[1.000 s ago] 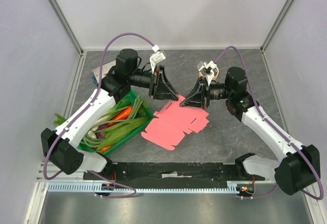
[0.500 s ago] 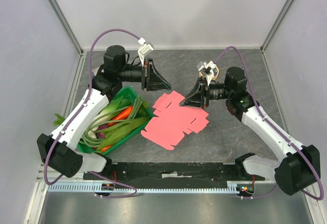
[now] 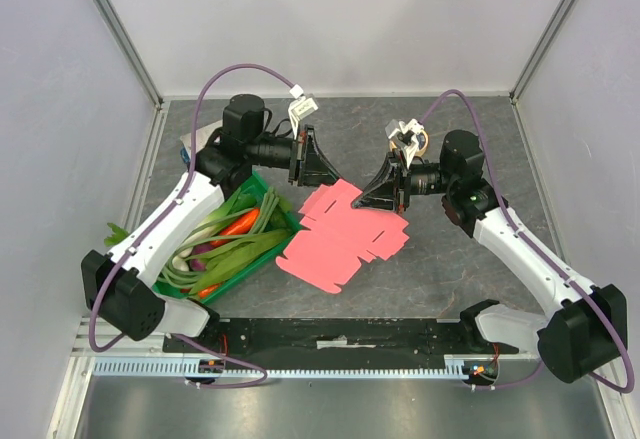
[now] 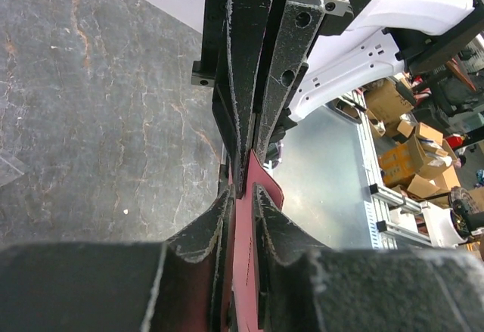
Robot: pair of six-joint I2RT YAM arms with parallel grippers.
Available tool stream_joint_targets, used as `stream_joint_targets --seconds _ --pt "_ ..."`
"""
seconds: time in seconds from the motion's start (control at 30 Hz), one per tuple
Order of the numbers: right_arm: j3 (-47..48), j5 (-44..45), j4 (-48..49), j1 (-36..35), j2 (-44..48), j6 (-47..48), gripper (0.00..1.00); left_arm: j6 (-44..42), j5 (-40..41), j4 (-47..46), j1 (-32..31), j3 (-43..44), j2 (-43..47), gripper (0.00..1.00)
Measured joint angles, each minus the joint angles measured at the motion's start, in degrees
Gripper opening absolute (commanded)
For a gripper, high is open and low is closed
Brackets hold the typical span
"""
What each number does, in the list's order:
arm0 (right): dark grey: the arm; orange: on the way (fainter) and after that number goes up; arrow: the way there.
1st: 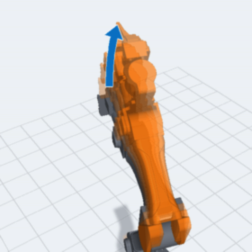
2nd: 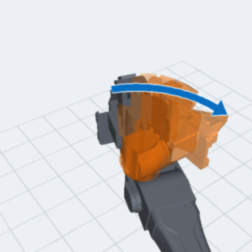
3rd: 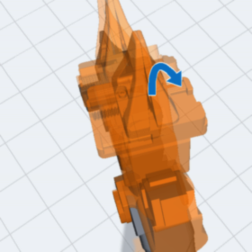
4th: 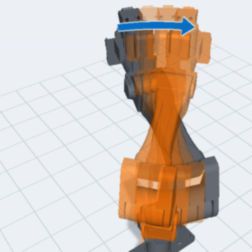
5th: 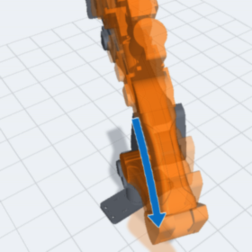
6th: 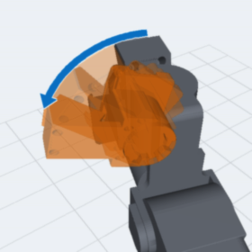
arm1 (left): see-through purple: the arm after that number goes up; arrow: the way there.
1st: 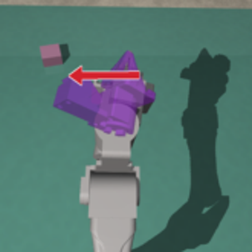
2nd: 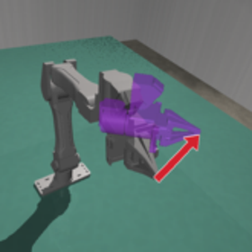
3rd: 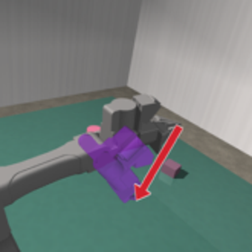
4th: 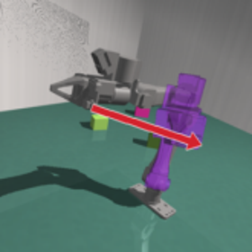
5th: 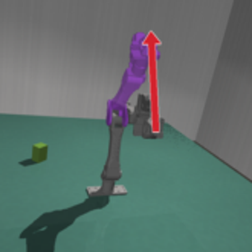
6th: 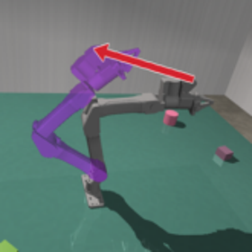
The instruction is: Fold the paper box
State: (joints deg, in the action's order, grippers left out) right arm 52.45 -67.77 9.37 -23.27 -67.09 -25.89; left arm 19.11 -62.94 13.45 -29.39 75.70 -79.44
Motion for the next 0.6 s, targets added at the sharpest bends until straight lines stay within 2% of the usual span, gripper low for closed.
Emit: stream_joint_targets --seconds 0.3,0.6 --pt "0.0 -0.8 0.2 -0.2 0.0 -0.1 0.0 -1.3 -0.4 0.1 -1.0 0.3 0.0 0.31" --pt "0.2 -2.8 0.2 -0.6 0.2 -0.1 0.0 -2.4 -0.5 0.1 -2.9 0.9 -1.0 0.33"
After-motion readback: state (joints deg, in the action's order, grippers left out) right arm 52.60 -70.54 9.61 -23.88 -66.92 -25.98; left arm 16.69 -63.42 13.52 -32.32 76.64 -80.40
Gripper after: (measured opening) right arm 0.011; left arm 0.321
